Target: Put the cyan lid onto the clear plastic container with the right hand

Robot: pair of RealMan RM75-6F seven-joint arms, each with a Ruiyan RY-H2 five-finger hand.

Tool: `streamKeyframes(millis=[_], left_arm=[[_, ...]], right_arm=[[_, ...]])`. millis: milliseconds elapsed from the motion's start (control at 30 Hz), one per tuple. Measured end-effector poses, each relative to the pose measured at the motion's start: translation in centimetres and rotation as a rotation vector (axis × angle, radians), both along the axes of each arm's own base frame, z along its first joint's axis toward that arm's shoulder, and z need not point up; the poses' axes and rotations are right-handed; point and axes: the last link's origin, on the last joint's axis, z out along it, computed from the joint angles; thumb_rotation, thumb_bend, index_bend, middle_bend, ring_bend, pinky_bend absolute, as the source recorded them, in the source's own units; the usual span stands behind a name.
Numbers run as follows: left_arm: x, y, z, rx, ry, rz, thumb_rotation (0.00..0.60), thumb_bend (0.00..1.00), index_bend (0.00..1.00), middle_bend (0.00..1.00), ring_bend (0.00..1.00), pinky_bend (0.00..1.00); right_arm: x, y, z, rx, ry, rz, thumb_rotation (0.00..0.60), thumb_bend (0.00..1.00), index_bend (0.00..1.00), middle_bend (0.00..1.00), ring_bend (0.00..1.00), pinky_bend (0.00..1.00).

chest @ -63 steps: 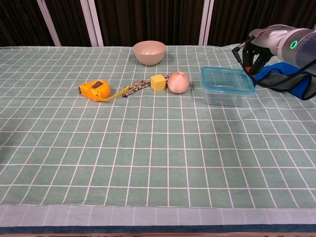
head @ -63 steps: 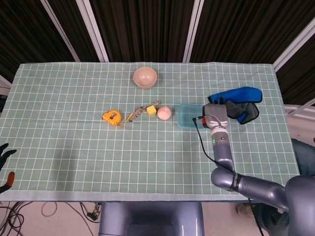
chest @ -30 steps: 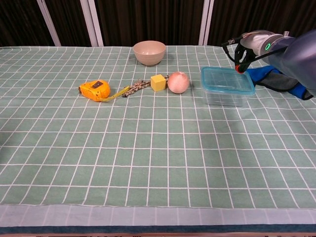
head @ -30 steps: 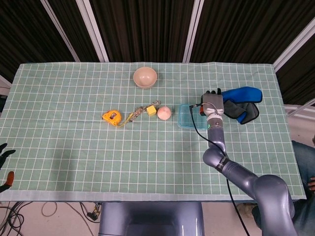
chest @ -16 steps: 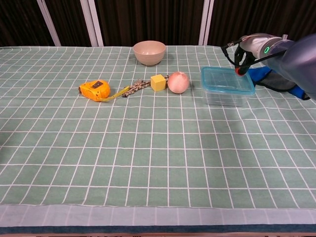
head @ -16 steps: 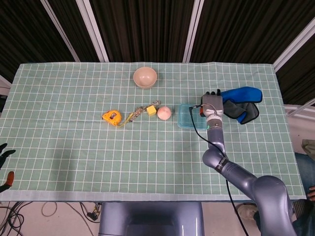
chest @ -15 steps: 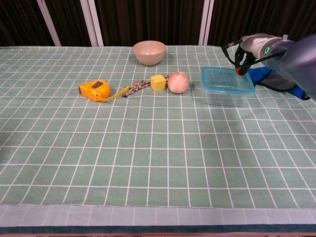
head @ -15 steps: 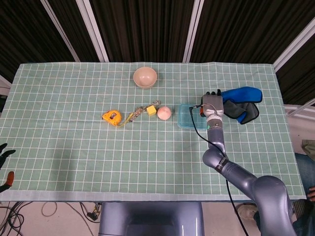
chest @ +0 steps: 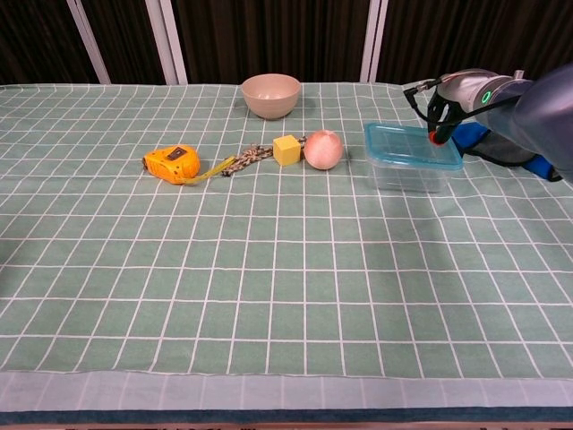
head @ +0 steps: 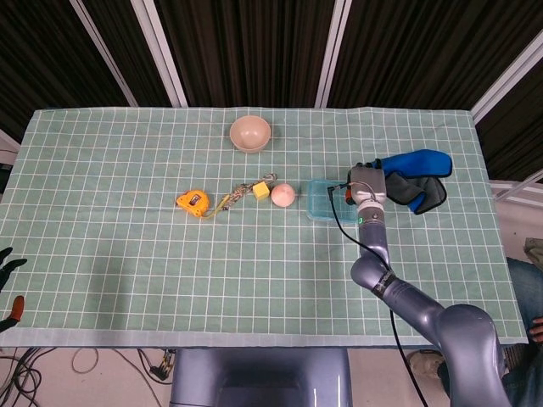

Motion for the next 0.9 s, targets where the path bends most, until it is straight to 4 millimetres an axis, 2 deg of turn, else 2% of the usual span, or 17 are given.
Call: streamKeyframes(millis=[533,900], left_arm=[[0.0,0.0,0.0,-0.003,-0.002,0.0,0.6,0.52,0.17,0.0,0.0,0.0],[0.0,-0.1,0.1,-0.01,-0.004,0.001,0.6,0.52,0.17,0.0,0.0,0.0]], right_arm=[[-0.8,0.2,-0.1,0.011,0.002,-0.022,0.6,0.5,0.71,0.26,0.18,0.0],[0.7,0.7,0.2,-0.018,-0.004,0.026,0.6,0.5,0.71,0.25,0.18,0.0]])
